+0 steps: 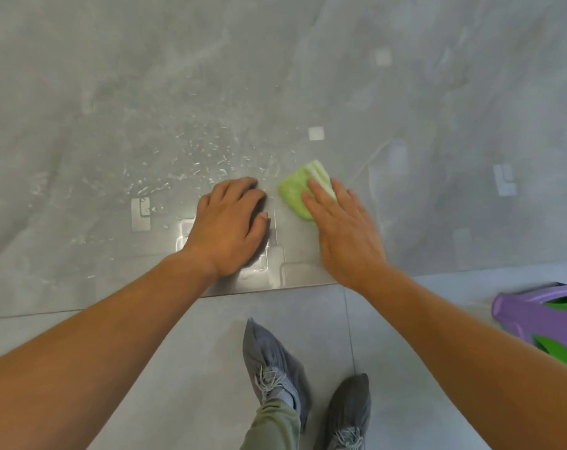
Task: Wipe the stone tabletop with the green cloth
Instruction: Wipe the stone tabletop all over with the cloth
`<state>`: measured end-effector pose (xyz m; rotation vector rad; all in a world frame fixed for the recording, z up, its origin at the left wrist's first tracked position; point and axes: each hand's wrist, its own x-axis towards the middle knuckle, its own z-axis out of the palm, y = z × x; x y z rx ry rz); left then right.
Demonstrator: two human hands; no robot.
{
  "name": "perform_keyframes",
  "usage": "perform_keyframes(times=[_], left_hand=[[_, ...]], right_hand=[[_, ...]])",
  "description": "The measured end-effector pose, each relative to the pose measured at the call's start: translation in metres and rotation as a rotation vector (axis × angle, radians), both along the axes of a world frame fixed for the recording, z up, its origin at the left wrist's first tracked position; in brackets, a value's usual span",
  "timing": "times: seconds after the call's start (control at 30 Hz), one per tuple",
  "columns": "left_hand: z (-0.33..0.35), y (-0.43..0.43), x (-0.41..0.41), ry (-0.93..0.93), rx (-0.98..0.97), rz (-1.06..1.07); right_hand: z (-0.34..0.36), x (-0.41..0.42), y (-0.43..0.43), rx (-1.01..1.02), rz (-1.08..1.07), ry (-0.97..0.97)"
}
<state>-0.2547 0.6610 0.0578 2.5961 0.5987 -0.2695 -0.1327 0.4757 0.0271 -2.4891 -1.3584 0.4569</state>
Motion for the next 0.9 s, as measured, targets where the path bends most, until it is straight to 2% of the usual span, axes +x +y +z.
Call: perform_keyframes(times=[0.07, 0.13, 0.2, 0.27, 0.33, 0.4, 0.5, 0.67, 0.77, 0.9], left_hand=[[0.003, 0.004, 0.004, 0.008, -0.036, 0.012], [0.007, 0.010, 0.011, -0.005, -0.080, 0.041], [0.010, 0.015, 0.023, -0.031, -0.136, 0.066], [0.012, 0.017, 0.038, -0.083, -0.213, 0.093], [0.013, 0.016, 0.057, -0.113, -0.300, 0.129], [0.013, 0.012, 0.081, -0.093, -0.362, 0.154], [0.012, 0.009, 0.108, -0.034, -0.408, 0.206], [0.012, 0.011, 0.128, 0.079, -0.461, 0.251], [0.016, 0.014, 0.125, 0.073, -0.605, 0.289], [0.030, 0.024, 0.123, -0.033, -0.920, 0.488]], right_hand=[[0.003, 0.006, 0.019, -0.017, -0.131, 0.046], [0.007, 0.007, 0.025, 0.031, -0.146, 0.109], [0.013, 0.010, 0.016, 0.187, -0.192, 0.248], [0.018, 0.018, 0.005, 0.335, -0.354, 0.320], [0.024, 0.026, -0.002, 0.280, -0.524, 0.324], [0.027, 0.033, -0.004, 0.102, -0.612, 0.357], [0.027, 0.038, 0.003, -0.021, -0.641, 0.438], [0.032, 0.048, 0.020, -0.030, -0.634, 0.611], [0.036, 0.051, 0.020, 0.018, -0.581, 0.656], [0.045, 0.072, 0.020, 0.147, -0.593, 0.776]])
